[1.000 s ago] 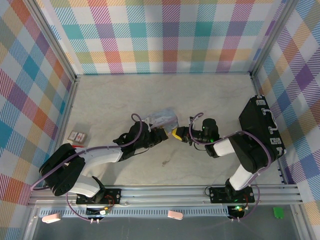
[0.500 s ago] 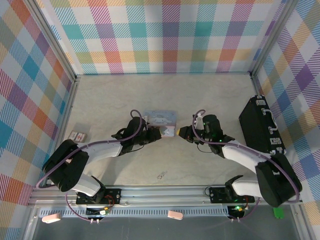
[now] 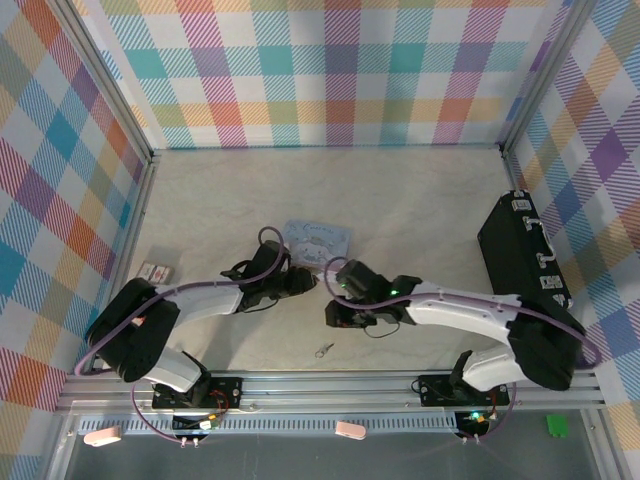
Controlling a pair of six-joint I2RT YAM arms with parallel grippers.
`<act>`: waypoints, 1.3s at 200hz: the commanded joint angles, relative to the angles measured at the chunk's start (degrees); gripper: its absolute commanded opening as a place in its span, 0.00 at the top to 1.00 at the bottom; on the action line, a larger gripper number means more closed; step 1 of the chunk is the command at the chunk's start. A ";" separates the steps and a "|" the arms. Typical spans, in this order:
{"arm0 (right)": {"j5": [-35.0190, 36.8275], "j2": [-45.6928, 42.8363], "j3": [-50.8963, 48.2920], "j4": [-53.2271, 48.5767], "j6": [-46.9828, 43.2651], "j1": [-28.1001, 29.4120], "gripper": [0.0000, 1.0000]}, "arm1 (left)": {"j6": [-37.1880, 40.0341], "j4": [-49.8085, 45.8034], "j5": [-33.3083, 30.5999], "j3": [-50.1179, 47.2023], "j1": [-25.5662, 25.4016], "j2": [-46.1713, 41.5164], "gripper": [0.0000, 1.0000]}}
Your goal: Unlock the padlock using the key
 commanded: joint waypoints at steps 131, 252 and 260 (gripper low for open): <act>5.95 29.75 33.67 -36.87 4.49 12.66 0.58 | 10.89 -31.01 -26.30 -10.97 1.31 -55.94 0.28; 5.75 39.15 40.03 -43.63 4.19 13.36 0.56 | 10.19 -31.69 -25.99 -11.93 1.31 -59.02 0.26; 5.65 39.59 39.99 -43.54 4.04 13.42 0.55 | 10.10 -31.67 -26.10 -11.93 1.31 -58.95 0.25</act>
